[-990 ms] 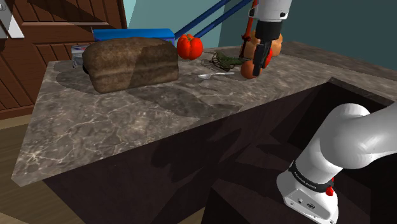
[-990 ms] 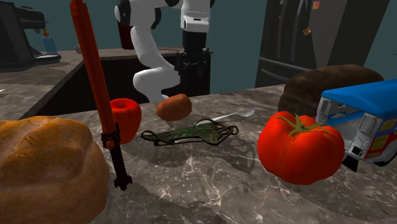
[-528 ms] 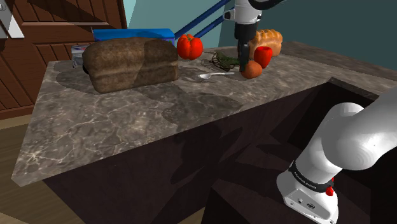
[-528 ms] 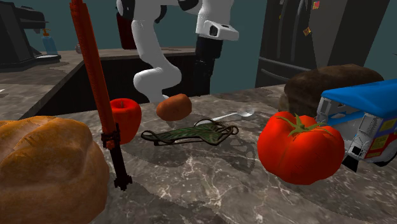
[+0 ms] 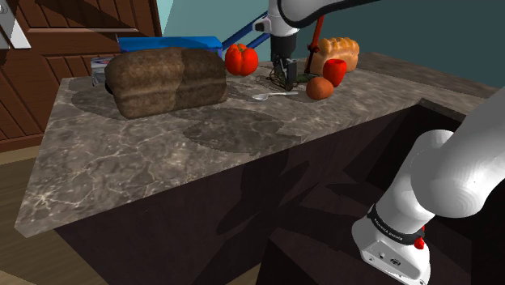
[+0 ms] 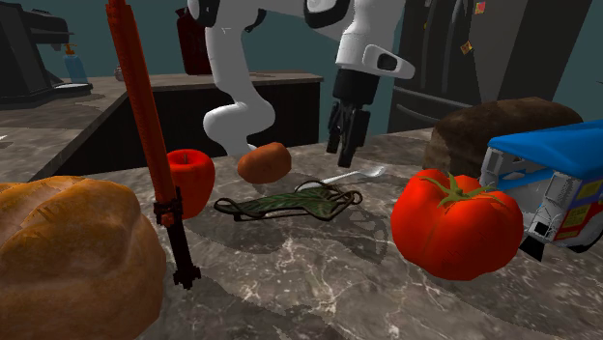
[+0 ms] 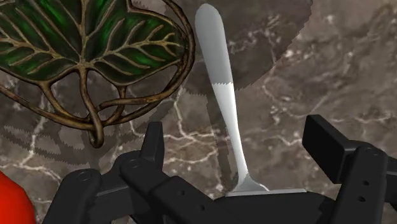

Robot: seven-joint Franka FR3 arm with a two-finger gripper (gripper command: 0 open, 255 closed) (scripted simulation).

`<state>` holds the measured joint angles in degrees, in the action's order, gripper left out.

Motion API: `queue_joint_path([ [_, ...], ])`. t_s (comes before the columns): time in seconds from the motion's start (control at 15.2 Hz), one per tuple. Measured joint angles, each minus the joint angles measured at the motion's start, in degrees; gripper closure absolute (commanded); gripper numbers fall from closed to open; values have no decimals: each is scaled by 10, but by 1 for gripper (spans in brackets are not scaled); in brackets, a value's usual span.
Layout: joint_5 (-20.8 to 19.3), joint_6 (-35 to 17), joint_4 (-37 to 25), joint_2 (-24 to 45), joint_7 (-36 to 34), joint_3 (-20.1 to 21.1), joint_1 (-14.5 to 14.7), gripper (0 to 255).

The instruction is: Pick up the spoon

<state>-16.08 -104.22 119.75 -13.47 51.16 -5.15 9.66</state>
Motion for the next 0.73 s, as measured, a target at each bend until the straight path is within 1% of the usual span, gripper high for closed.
queue_joint_path([
  [0.4,-5,-43,34,8,-3,-1,0,0],
  [0.46,-6,-47,37,10,-4,-1,0,255],
  [0.73,-6,-50,38,12,-5,-1,0,255],
])
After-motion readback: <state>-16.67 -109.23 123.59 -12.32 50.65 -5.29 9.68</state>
